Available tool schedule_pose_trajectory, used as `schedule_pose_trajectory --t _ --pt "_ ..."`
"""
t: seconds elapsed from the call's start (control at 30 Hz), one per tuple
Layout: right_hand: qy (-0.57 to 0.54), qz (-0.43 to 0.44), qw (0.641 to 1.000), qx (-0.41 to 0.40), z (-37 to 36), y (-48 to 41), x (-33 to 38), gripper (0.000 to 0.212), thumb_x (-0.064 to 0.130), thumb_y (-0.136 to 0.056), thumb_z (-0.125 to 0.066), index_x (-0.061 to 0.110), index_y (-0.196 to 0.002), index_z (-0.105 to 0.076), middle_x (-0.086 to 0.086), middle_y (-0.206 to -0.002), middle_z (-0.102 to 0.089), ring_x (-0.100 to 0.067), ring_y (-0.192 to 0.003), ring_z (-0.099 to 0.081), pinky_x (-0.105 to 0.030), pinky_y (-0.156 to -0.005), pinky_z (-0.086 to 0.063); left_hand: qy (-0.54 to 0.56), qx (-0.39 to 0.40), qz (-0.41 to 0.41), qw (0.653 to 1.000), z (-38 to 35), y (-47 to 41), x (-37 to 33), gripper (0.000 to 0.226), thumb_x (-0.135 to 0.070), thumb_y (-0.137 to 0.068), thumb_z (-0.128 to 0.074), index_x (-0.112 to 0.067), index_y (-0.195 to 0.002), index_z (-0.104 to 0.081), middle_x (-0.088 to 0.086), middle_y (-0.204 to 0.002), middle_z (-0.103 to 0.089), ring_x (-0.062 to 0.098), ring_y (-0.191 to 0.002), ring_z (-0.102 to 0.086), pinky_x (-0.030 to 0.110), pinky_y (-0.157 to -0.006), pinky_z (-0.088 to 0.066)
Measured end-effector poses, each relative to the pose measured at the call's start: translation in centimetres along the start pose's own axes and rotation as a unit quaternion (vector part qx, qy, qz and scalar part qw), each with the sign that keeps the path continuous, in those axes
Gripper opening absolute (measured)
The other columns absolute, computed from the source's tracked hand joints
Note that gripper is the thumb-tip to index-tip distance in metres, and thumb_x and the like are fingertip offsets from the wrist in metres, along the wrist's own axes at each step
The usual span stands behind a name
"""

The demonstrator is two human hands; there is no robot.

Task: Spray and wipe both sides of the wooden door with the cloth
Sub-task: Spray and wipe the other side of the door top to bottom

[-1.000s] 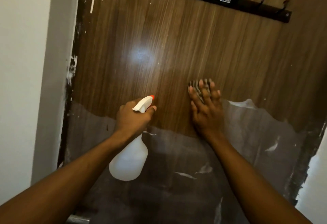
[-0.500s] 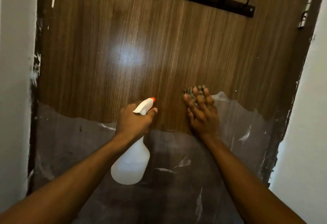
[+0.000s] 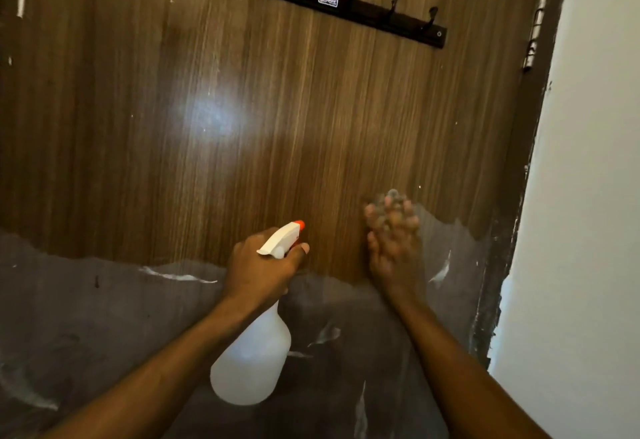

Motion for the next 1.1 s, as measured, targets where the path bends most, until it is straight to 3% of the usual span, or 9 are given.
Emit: schedule_pose_trajectory --t 0.13,0.37,0.43,0.53,0.63,0.73,0.83,0.9,1.1 --pt "0.022 -0.081 0.996 -0.040 0.6 -6.8 0.3 0.053 0.029 -0.104 -0.039 0.028 -0.156 -0.032 -0.003 -0.167 -0.016 -0.028 -0.155 -0.003 -0.055 -0.122 -0.014 -0.004 -0.010 0.007 1.000 -1.5 -0.5 -0.4 0.055 -0.039 -0.077 -0.070 -0.014 -0.124 -0.056 0.010 -0.112 -0.067 0.026 -0.095 -0.066 0.047 -0.080 -0.057" --pt "0.011 0.240 0.971 0.009 -1.4 3.0 -1.1 0.050 0.029 -0.102 -0.054 0.027 -0.150 -0.043 -0.007 -0.159 -0.037 -0.033 -0.150 -0.027 -0.055 -0.119 -0.025 -0.018 -0.011 -0.017 1.000 -7.3 0.4 -1.9 0.050 -0.034 -0.079 -0.071 -0.011 -0.122 -0.059 -0.001 -0.104 -0.064 0.017 -0.089 -0.063 0.029 -0.072 -0.054" --pt "0.020 0.203 0.979 0.011 -0.1 4.2 -5.9 0.056 0.028 -0.101 -0.053 0.033 -0.154 -0.035 -0.007 -0.160 -0.035 -0.033 -0.151 -0.024 -0.057 -0.119 -0.023 -0.011 -0.002 -0.008 1.000 -8.8 1.0 -1.6 0.047 -0.037 -0.078 -0.072 -0.011 -0.115 -0.063 0.006 -0.098 -0.070 0.022 -0.082 -0.068 0.038 -0.072 -0.058" --pt "0.019 0.022 0.999 -0.020 2.5 1.2 -12.9 0.056 0.028 -0.102 -0.045 0.033 -0.155 -0.031 -0.008 -0.163 -0.029 -0.032 -0.153 -0.016 -0.060 -0.118 -0.022 -0.011 0.002 0.010 1.000 -10.8 1.6 -1.4 0.045 -0.045 -0.075 -0.071 -0.010 -0.104 -0.066 0.007 -0.085 -0.070 0.024 -0.069 -0.067 0.034 -0.062 -0.057" --pt "0.028 -0.074 0.996 -0.036 3.5 -3.8 -13.5 0.052 0.033 -0.105 -0.037 0.028 -0.156 -0.033 -0.004 -0.166 -0.019 -0.030 -0.155 -0.007 -0.056 -0.122 -0.016 -0.009 -0.004 0.029 1.000 -12.6 1.8 -1.3 0.056 -0.053 -0.072 -0.070 -0.011 -0.108 -0.063 0.007 -0.091 -0.069 0.026 -0.074 -0.067 0.039 -0.067 -0.059" --pt "0.026 0.024 0.999 -0.020 1.9 -3.8 -9.6 0.051 0.033 -0.104 -0.041 0.028 -0.155 -0.036 -0.005 -0.165 -0.023 -0.032 -0.154 -0.011 -0.054 -0.123 -0.012 -0.013 -0.009 0.044 0.999 -13.8 2.2 -1.4 0.068 -0.063 -0.065 -0.067 -0.014 -0.112 -0.062 0.006 -0.095 -0.069 0.027 -0.078 -0.068 0.043 -0.071 -0.060" --pt "0.023 0.197 0.980 0.022 0.7 1.9 -9.0 0.049 0.033 -0.103 -0.047 0.028 -0.152 -0.041 -0.007 -0.161 -0.032 -0.034 -0.151 -0.023 -0.055 -0.121 -0.020 -0.032 -0.002 0.034 0.999 -15.9 3.6 -1.5 0.053 -0.050 -0.075 -0.068 -0.011 -0.111 -0.063 0.007 -0.092 -0.070 0.025 -0.073 -0.067 0.035 -0.067 -0.058" --pt "0.021 0.229 0.973 0.020 1.2 5.1 -12.0 0.049 0.033 -0.102 -0.051 0.029 -0.150 -0.043 -0.007 -0.160 -0.034 -0.034 -0.150 -0.025 -0.056 -0.119 -0.024 -0.022 0.002 0.053 0.998 -16.8 4.8 -1.2 0.053 -0.045 -0.078 -0.068 -0.013 -0.118 -0.058 0.008 -0.097 -0.069 0.027 -0.079 -0.067 0.034 -0.066 -0.057" --pt "0.011 -0.065 0.996 -0.055 4.3 2.4 -20.0 0.051 0.027 -0.102 -0.046 0.027 -0.153 -0.040 -0.008 -0.163 -0.029 -0.033 -0.153 -0.015 -0.060 -0.118 -0.023 -0.016 -0.029 0.089 0.995 -18.3 8.7 0.5 0.051 -0.046 -0.077 -0.070 -0.022 -0.119 -0.057 0.004 -0.106 -0.068 0.025 -0.091 -0.067 0.048 -0.081 -0.057"
Point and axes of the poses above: each hand's wrist, its own y-axis away from the middle knuckle, its own z-axis out of the back of the hand, x = y × z, the point moved 4 cm from there along -y, towards the middle knuckle
